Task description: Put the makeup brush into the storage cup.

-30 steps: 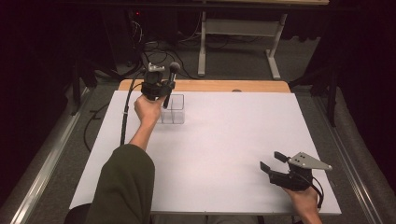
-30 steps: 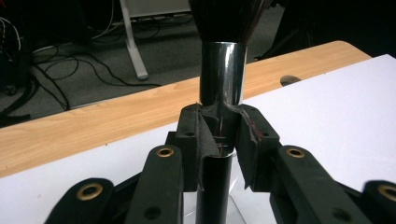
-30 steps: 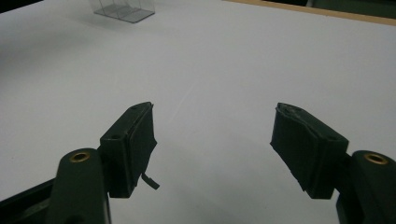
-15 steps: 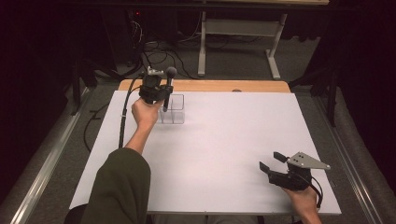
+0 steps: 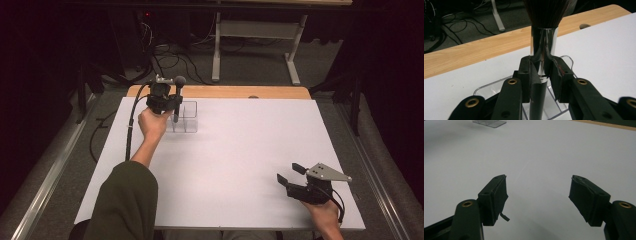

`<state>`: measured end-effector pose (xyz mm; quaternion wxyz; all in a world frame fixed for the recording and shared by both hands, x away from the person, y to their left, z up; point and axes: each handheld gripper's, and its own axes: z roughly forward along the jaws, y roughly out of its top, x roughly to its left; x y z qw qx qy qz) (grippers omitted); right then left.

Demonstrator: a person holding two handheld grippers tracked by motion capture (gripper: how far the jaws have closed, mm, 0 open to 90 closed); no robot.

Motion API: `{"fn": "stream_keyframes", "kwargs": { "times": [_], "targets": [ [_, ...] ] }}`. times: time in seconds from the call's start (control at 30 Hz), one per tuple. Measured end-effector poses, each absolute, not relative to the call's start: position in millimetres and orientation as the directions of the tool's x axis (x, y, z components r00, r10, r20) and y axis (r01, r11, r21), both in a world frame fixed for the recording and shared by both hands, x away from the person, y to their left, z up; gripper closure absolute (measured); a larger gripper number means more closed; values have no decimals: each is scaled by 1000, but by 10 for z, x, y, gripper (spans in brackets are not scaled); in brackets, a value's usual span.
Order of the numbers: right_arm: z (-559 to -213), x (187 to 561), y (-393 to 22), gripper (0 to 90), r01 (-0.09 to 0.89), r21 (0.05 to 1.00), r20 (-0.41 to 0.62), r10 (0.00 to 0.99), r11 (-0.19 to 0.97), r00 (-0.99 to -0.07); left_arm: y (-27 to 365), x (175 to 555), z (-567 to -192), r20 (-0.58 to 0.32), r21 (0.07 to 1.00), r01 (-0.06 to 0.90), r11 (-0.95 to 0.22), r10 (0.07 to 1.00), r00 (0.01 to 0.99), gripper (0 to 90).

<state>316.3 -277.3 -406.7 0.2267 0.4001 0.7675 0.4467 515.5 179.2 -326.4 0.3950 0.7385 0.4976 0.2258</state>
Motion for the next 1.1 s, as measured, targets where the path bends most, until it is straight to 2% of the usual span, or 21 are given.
{"fn": "stream_keyframes", "kwargs": {
  "times": [0.27, 0.3, 0.4, 0.57, 0.8, 1.1],
  "targets": [
    [-4065, 3161, -2772, 322, 411, 867, 10, 816, 280, -578, 1767, 5163, -3281, -86, 795, 574, -198, 899, 429, 707],
    [-4066, 3161, -2773, 322, 409, 868, 9, 816, 281, -578, 1765, 5158, -3280, -89, 795, 574, -197, 898, 431, 683],
    [-4065, 3162, -2773, 322, 411, 868, 9, 817, 280, -576, 1772, 5132, -3248, -118, 794, 579, -185, 888, 445, 506],
    [-4064, 3165, -2767, 322, 408, 868, 5, 815, 285, -580, 1817, 5065, -3191, -132, 805, 565, -180, 875, 466, 423],
    [-4042, 3148, -2770, 322, 395, 873, -4, 815, 285, -579, 1828, 4948, -3146, -136, 814, 554, -171, 873, 469, 384],
    [-4015, 3120, -2769, 322, 388, 879, -5, 818, 278, -575, 1765, 4703, -3006, -87, 815, 532, -231, 858, 507, 380]
  ]
}}
